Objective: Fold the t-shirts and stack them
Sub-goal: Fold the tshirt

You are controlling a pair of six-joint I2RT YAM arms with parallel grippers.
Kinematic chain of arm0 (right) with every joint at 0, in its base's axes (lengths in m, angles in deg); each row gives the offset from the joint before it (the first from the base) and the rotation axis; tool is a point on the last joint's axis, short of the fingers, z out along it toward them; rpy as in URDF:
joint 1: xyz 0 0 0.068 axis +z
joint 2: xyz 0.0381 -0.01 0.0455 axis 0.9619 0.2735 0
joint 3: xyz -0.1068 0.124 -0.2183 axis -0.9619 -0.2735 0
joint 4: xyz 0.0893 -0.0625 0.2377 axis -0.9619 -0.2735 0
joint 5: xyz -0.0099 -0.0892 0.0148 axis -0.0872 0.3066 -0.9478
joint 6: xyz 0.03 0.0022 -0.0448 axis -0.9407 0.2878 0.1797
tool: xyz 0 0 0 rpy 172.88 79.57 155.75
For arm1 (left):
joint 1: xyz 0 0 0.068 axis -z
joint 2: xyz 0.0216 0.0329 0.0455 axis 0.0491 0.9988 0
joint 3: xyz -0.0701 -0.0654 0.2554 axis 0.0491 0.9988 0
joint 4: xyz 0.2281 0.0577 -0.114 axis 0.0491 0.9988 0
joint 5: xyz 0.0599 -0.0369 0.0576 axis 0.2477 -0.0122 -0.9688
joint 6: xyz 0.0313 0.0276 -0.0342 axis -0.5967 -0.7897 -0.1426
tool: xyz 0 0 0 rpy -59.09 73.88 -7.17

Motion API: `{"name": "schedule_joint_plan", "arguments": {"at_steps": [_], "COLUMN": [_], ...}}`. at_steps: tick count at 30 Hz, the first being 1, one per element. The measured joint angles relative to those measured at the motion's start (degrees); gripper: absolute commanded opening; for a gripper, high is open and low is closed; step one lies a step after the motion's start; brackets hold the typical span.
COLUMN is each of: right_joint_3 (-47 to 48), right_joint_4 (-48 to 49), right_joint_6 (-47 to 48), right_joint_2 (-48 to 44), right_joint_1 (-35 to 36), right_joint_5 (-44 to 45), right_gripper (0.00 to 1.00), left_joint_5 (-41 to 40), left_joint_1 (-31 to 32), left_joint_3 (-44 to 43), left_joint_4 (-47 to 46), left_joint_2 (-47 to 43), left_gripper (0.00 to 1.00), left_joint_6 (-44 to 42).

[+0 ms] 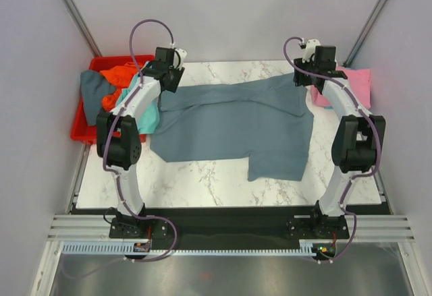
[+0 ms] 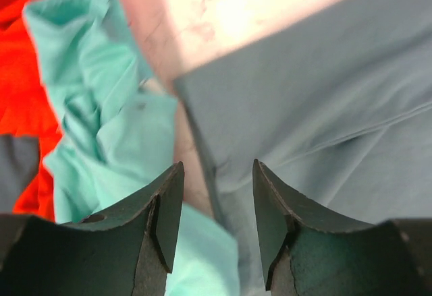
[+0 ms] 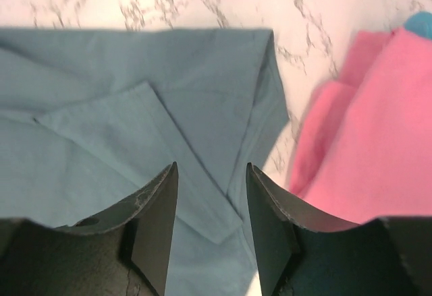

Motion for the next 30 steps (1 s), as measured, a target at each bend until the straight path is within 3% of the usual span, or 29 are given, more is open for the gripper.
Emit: {"name": "schedule_joint_plan", "arguments": {"at_steps": [4, 10, 23, 30], "right_joint_3": [6.3, 14.2, 17.3, 17.9], "right_joint_4": [0.8, -2.4, -3.8, -3.7], "right_joint_6": [-3.0, -5.5, -11.7, -12.9], "right_joint_2": [7.5, 19.8, 24.1, 27.6], "right_joint_1": [-0.1, -0.8, -1.1, 0.5], "right_joint_5": [-1.6, -3.8, -16.9, -19.1], "right_gripper": [0.52, 0.52, 0.51, 0.54], "left_joint_5": [2.9, 4.7, 6.6, 7.7], "left_joint_1": [1.2, 1.2, 4.2, 4.0], "left_joint_3": [-9.0, -12.2, -11.0, -8.9], "left_joint_4": [1.1, 1.8, 2.9, 4.5], "left_joint_2": [6.6, 13.0, 16.9, 17.5], "left_gripper": [0.5, 0.48, 0.47, 0.47], "left_joint_6": [0.1, 0.1, 0.1, 0.4]}}
